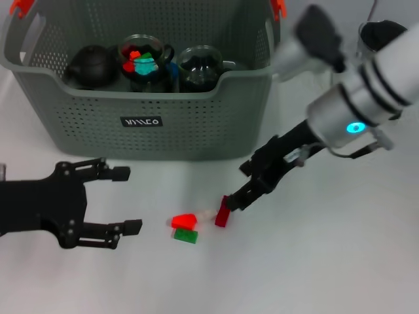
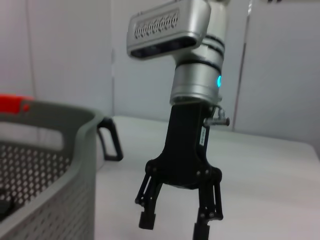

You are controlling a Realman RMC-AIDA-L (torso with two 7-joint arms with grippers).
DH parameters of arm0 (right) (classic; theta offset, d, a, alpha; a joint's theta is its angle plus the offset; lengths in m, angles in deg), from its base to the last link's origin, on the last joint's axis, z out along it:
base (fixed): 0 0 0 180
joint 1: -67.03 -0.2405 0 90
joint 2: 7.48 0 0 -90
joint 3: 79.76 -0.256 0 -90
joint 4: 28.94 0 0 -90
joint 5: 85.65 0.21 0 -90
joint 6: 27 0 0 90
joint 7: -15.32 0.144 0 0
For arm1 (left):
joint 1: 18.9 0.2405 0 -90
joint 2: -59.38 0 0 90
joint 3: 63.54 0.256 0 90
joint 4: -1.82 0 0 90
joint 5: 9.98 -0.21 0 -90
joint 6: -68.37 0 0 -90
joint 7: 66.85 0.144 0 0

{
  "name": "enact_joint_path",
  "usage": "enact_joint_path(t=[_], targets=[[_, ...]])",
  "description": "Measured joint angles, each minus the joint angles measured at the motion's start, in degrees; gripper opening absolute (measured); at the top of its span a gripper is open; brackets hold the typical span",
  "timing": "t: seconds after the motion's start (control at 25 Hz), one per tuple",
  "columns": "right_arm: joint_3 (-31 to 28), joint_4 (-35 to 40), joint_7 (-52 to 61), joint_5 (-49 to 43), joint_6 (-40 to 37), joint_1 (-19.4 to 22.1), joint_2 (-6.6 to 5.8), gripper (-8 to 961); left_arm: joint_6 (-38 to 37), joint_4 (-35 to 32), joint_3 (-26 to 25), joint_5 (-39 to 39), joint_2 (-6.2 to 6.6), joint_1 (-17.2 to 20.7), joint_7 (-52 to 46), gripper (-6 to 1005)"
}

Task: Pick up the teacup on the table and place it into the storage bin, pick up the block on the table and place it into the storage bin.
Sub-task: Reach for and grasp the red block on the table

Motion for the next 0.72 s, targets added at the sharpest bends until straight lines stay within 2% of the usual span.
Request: enact_joint_path(t=[0.24, 0.44, 0.72], targets=[[8.25, -4.82, 5.37, 0.41, 5.22, -4.56, 0.44, 942, 0.20, 1.57, -2.77, -1.37, -0.08, 0.78, 2.27, 891], [15.13, -5.09, 9.05, 2.97, 7.57, -5.06, 0.53, 942, 0.20, 1.91, -2.56, -1.80, -0.15, 0.96, 3.17, 891], [21.36, -5.17, 11.44, 3.67, 11.60, -5.28, 0.64, 941, 0.31, 2.82, -2.46, -2.78, -0.18, 0.33, 3.85, 890]])
